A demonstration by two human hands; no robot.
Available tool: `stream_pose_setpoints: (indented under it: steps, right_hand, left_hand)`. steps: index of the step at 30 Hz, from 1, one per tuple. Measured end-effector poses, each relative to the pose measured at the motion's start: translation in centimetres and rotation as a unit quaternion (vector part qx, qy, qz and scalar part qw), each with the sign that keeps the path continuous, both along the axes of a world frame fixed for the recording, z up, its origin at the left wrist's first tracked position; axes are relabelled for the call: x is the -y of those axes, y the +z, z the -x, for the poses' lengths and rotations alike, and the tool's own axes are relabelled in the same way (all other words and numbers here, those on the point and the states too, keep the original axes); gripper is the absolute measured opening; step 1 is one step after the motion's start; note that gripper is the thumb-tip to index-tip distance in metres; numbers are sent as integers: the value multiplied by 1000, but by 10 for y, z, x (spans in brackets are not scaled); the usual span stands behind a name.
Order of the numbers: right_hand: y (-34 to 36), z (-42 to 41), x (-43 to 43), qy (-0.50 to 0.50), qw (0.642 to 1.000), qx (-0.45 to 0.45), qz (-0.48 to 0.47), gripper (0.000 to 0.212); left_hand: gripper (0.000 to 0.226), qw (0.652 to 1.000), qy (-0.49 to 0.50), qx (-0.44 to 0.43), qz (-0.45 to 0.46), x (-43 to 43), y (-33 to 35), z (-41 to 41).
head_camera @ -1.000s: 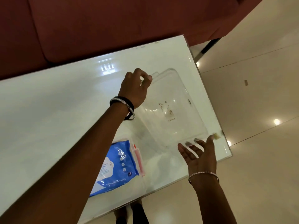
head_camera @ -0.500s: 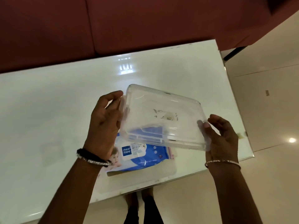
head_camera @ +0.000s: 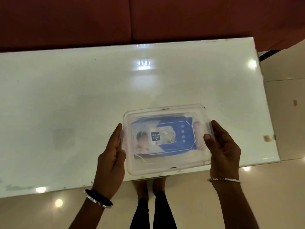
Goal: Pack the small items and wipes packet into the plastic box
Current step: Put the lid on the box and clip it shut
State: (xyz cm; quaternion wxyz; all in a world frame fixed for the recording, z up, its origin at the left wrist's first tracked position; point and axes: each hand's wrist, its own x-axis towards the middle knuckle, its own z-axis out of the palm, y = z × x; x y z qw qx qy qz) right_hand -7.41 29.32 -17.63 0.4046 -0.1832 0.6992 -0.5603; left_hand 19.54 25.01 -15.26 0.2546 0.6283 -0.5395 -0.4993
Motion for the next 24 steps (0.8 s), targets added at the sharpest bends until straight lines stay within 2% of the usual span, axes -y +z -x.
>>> stream_pose_setpoints:
  steps: [7, 12, 18, 21, 24]
  right_hand:
    - [-16, -10, -5, 17, 997, -58, -47, 48]
    - [-22, -15, -3, 26, 994, -96, -52, 49]
    - [-27, -13, -5, 56, 990, -121, -39, 47]
    - [-26, -10, -4, 63, 993, -96, -30, 48]
    - [-24, -7, -4, 65, 996, -56, -35, 47]
  left_hand:
    - [54, 996, 54, 56, 42, -2, -7, 7]
    - [51, 991, 55, 108, 49, 0, -12, 6]
    - [41, 988, 129, 59, -62, 1, -18, 1]
    - [34, 976, 167, 11, -138, 5, -21, -4]
    - [34, 971, 175, -1, -166, 11, -22, -7]
